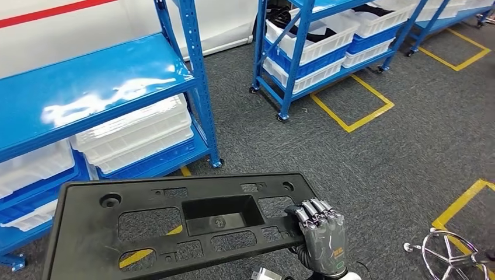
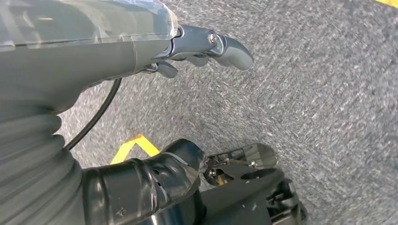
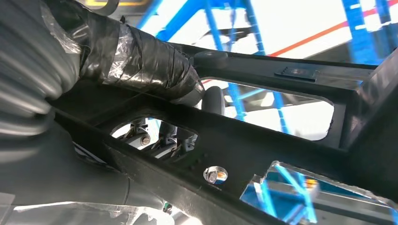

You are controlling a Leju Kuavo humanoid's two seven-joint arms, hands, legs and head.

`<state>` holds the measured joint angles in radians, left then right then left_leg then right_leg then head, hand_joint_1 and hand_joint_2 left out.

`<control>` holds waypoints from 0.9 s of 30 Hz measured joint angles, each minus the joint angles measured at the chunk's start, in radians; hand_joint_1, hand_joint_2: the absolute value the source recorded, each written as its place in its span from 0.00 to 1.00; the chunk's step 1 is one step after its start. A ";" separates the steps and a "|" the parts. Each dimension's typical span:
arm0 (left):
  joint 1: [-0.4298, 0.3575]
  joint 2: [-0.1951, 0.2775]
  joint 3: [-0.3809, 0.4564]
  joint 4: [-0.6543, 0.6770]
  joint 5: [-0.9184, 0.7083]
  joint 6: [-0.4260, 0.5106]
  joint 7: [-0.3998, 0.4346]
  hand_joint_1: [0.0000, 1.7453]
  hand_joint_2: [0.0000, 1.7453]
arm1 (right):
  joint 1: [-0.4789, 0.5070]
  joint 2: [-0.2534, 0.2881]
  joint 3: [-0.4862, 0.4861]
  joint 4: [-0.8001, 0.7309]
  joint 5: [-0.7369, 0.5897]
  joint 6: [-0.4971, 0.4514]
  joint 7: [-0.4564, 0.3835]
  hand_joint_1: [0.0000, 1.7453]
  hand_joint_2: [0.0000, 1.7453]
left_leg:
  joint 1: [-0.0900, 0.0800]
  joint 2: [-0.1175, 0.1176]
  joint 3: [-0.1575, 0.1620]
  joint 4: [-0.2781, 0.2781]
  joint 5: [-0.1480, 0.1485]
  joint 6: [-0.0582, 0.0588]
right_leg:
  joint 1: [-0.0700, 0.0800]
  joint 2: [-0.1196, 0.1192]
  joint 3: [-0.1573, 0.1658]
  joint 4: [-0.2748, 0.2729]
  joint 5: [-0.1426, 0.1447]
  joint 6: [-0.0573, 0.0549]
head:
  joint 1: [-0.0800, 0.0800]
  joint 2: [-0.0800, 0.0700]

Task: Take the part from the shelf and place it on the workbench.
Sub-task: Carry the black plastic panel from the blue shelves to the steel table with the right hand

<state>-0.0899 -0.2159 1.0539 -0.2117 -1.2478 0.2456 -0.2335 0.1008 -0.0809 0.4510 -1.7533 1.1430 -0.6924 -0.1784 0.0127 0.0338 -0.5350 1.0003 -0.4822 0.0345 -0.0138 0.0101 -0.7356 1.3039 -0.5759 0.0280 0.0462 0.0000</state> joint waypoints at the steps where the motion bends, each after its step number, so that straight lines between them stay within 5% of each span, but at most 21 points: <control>1: 0.000 0.000 0.000 0.000 0.000 0.000 0.000 0.00 1.00 | 0.002 0.000 -0.003 0.000 -0.001 0.000 -0.002 1.00 1.00 | 0.000 0.014 0.000 0.001 -0.001 -0.002 | -0.004 -0.003 0.004 -0.003 0.012 0.003 | 0.000 0.000; 4: -0.003 0.000 0.000 0.000 0.000 0.000 -0.001 0.00 1.00 | 0.005 0.000 -0.008 -0.002 -0.001 0.000 -0.006 1.00 1.00 | -0.002 0.046 0.003 0.006 -0.009 -0.013 | -0.006 -0.050 0.105 -0.182 0.093 0.004 | 0.000 0.000; 7: -0.004 0.000 0.000 0.000 0.000 0.001 -0.002 0.00 1.00 | 0.005 0.003 -0.011 -0.007 -0.001 0.000 -0.008 1.00 1.00 | -0.007 0.071 0.007 0.009 -0.016 -0.030 | 0.007 -0.083 0.139 -0.259 0.106 -0.011 | 0.000 0.000; 9: -0.005 0.000 0.000 0.000 0.000 0.002 -0.002 0.00 1.00 | 0.007 0.005 -0.014 -0.010 -0.001 0.000 -0.008 1.00 1.00 | -0.005 0.079 0.012 0.009 -0.021 -0.042 | 0.006 -0.060 0.137 -0.265 0.111 -0.022 | -0.001 0.000; 11: -0.006 0.000 0.000 0.000 0.000 0.002 -0.002 0.00 1.00 | 0.009 0.007 -0.017 -0.013 -0.001 0.000 -0.009 1.00 1.00 | 0.000 0.038 -0.002 0.050 -0.056 -0.051 | 0.002 -0.038 0.139 -0.271 0.116 -0.036 | -0.001 0.000; 14: -0.001 0.000 0.001 0.000 0.000 0.002 -0.001 0.00 1.00 | 0.011 0.015 -0.023 -0.016 -0.001 0.000 -0.016 1.00 1.00 | 0.002 -0.020 -0.086 0.233 -0.148 -0.052 | 0.006 -0.003 0.137 -0.273 0.120 -0.050 | -0.001 0.000; 16: 0.001 0.000 0.002 0.000 0.001 0.002 0.000 0.00 1.00 | 0.016 0.020 -0.031 -0.020 -0.003 0.000 -0.025 1.00 1.00 | 0.001 -0.025 -0.121 0.299 -0.153 -0.048 | 0.012 0.025 0.137 -0.272 0.121 -0.052 | -0.001 0.000; 18: 0.001 0.000 0.003 0.000 0.002 0.002 0.000 0.00 1.00 | 0.024 0.024 -0.043 -0.029 -0.006 0.000 -0.036 1.00 1.00 | 0.000 -0.036 -0.088 0.215 -0.086 -0.039 | 0.014 0.053 0.139 -0.270 0.121 -0.052 | -0.001 0.000; 20: 0.001 0.001 0.004 0.000 0.003 0.003 0.000 0.00 1.00 | 0.030 0.032 -0.059 -0.041 -0.011 0.000 -0.048 1.00 1.00 | -0.001 -0.081 -0.033 0.084 -0.027 -0.028 | 0.016 0.079 0.137 -0.265 0.121 -0.049 | -0.001 0.000; 22: 0.000 0.002 0.005 0.000 0.003 0.004 0.000 0.00 1.00 | 0.037 0.041 -0.078 -0.054 -0.015 0.000 -0.060 1.00 1.00 | -0.003 -0.109 -0.009 0.026 -0.016 -0.024 | 0.012 0.099 0.129 -0.262 0.125 -0.039 | -0.001 0.000; 24: -0.003 0.002 0.005 0.000 0.004 0.006 -0.001 0.00 1.00 | 0.051 0.049 -0.103 -0.070 -0.018 0.000 -0.073 1.00 1.00 | -0.002 -0.093 -0.004 0.014 -0.012 -0.020 | 0.008 0.116 0.122 -0.264 0.130 -0.026 | -0.001 0.000; 27: -0.002 0.001 0.006 0.000 0.006 0.008 -0.002 0.00 1.00 | 0.070 0.058 -0.144 -0.092 -0.025 0.000 -0.093 1.00 1.00 | 0.003 -0.055 0.005 -0.010 0.003 -0.005 | 0.013 0.055 0.093 -0.205 0.089 -0.014 | 0.002 0.000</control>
<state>-0.0923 -0.2146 1.0597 -0.2117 -1.2418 0.2540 -0.2352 0.1707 -0.0225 0.3068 -1.8455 1.1181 -0.6928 -0.2714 0.0152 -0.0211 -0.5304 0.9904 -0.4795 0.0298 -0.0013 0.0653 -0.6430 1.0987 -0.4871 0.0139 0.0479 0.0000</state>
